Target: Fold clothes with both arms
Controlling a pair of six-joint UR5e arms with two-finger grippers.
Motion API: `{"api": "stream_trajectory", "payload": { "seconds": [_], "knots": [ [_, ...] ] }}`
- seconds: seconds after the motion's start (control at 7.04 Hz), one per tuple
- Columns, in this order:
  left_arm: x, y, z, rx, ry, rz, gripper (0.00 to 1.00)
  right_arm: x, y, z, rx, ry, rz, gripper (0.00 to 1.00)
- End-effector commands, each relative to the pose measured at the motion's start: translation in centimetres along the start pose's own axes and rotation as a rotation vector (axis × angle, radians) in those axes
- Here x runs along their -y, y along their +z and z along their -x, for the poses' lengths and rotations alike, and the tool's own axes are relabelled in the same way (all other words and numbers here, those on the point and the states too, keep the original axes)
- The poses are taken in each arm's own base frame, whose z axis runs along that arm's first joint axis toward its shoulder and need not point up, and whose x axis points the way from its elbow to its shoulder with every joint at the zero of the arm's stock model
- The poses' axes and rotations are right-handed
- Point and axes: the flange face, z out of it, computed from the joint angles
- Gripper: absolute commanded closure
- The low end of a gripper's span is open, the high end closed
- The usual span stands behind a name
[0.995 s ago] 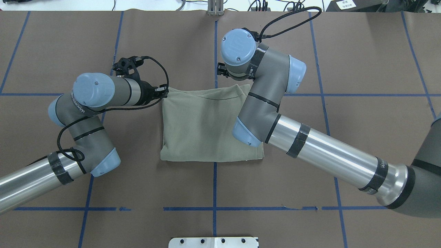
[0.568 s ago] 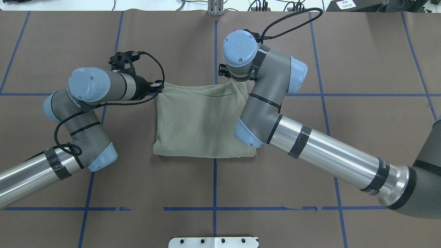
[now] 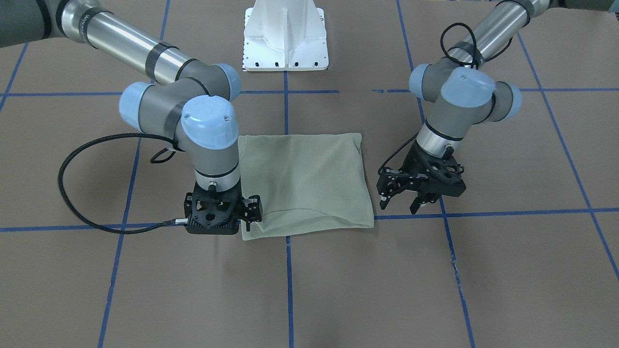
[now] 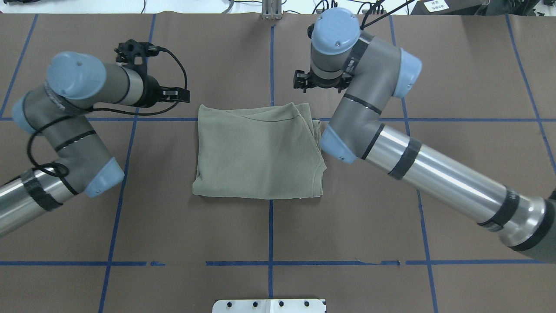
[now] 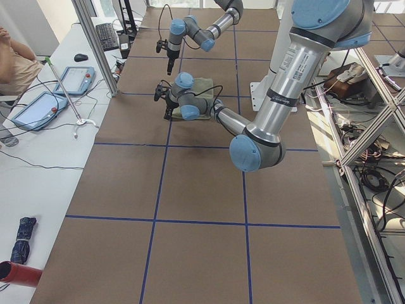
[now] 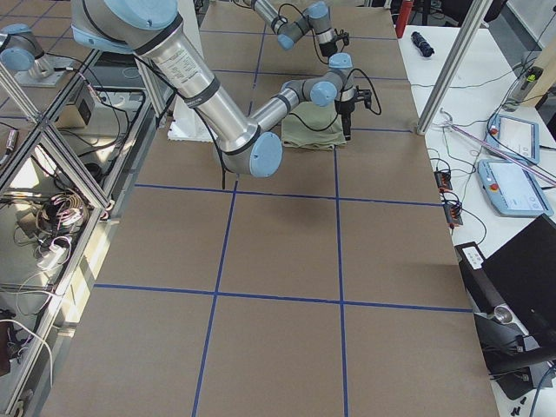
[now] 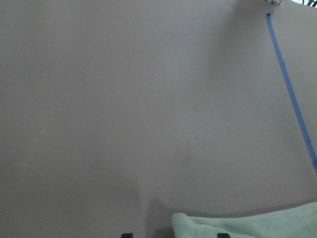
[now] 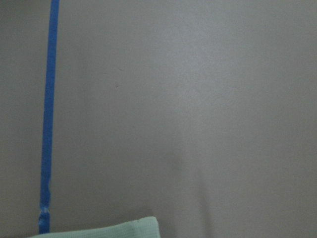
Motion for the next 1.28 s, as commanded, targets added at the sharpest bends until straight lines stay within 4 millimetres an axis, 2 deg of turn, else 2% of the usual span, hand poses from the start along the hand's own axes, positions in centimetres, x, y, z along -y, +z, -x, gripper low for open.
{"api": "stream_trajectory", "payload": {
  "seconds": [0.0,0.14,0.28,0.43,0.57,0.71,0.85,0.99,1.14],
  "knots": [
    [1.1,-9.0,8.0,0.075,0.213,0.086,0.0,1.8,-5.1,-16.0,0.013,-0.182,0.079,0.0],
    [0.5,-12.7,13.9,0.119,0.287,0.104,0.0,2.1,-8.7,-24.6,-0.034,-0.293,0.112,0.0],
    [-0.4,-16.2,20.9,0.131,0.332,0.139,0.0,2.5,-10.4,-33.7,-0.027,-0.379,0.167,0.0],
    [-1.1,-20.4,28.6,0.17,0.412,0.148,0.0,1.4,-10.9,-43.3,0.006,-0.409,0.203,0.0],
    [-2.2,-24.2,34.9,0.215,0.441,0.178,0.0,-1.7,-10.5,-51.8,0.001,-0.358,0.236,0.0],
    [-5.3,-26.9,39.4,0.252,0.392,0.201,0.0,-6.5,-9.0,-58.0,-0.017,-0.296,0.26,0.0],
    [-7.4,-27.2,41.9,0.268,0.336,0.225,0.0,-9.0,-8.0,-63.6,-0.031,-0.2,0.289,0.0],
    [-8.0,-27.9,44.4,0.259,0.279,0.224,0.0,-10.7,-8.0,-66.0,0.008,-0.143,0.299,0.0],
    [-9.3,-27.5,46.3,0.253,0.241,0.246,0.0,-12.0,-8.8,-67.9,0.02,-0.106,0.288,0.0]
  ]
}}
